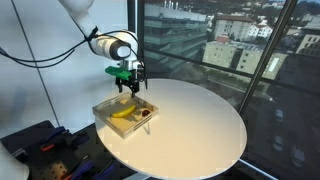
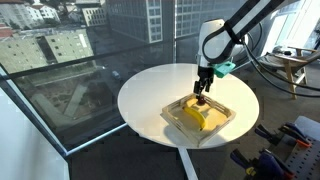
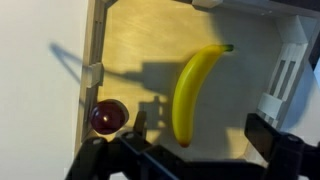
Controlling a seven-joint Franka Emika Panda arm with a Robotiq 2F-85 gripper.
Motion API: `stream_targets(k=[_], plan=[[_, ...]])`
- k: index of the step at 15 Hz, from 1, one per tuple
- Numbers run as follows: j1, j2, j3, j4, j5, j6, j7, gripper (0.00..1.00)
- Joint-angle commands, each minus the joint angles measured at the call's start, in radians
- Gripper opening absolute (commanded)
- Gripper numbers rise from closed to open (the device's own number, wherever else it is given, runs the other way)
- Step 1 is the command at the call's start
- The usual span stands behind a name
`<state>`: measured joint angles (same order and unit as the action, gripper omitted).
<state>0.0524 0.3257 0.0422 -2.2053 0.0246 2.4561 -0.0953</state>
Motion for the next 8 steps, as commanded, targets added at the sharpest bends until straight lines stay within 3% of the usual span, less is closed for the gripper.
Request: stream_targets(k=[1, 8], plan=[[0.004, 0.007, -0.006, 0.007, -0.031, 0.022, 0.034, 1.00], [-0.007, 0.011, 0.008, 0.002, -0.010, 0.012, 0.006, 1.00]])
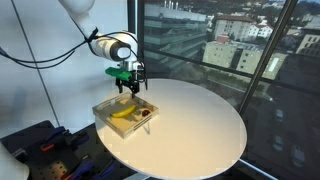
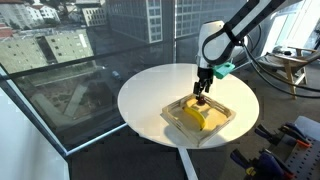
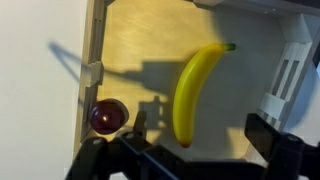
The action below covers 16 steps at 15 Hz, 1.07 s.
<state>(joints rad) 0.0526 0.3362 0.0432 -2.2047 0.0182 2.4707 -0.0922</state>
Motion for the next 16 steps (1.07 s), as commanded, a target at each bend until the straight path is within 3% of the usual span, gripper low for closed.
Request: stream_targets(k=[1, 16], plan=[[-0.007, 0.000, 0.007, 0.002, -0.004, -0.003, 0.003, 1.00], [0.000, -0.004, 0.000, -0.007, -0.022, 0.028, 0.016, 1.00]])
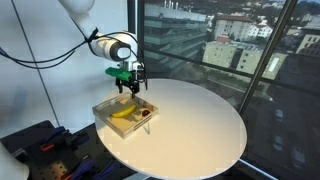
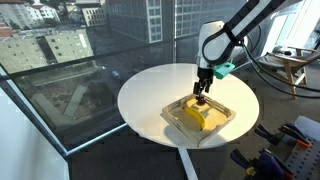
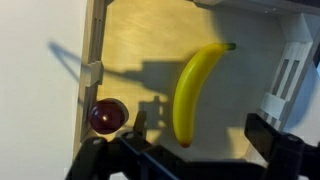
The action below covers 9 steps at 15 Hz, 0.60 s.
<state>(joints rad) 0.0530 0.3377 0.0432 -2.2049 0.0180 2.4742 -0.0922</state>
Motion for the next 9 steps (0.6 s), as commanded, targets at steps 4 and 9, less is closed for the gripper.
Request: stream_targets(k=[4, 9], plan=[[0.005, -0.003, -0.003, -0.018, -0.037, 0.060, 0.023, 1.00], [0.009, 0.007, -0.002, -0.040, -0.039, 0.088, 0.026, 1.00]])
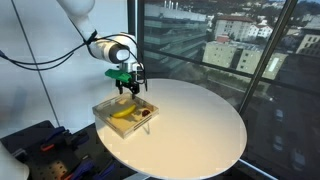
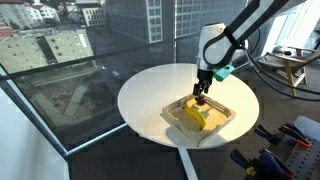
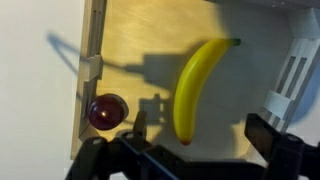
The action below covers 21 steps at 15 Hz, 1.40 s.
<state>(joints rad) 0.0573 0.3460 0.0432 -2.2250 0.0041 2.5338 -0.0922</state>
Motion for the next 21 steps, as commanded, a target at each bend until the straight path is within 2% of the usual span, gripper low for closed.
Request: stream_targets(k=[1, 11, 21], plan=[[0.007, 0.002, -0.003, -0.026, -0.027, 0.034, 0.030, 1.00], [0.012, 0.038, -0.025, -0.064, -0.025, 0.125, 0.088, 1.00], [0.054, 0.089, -0.062, -0.053, -0.056, 0.173, 0.184, 1.00]])
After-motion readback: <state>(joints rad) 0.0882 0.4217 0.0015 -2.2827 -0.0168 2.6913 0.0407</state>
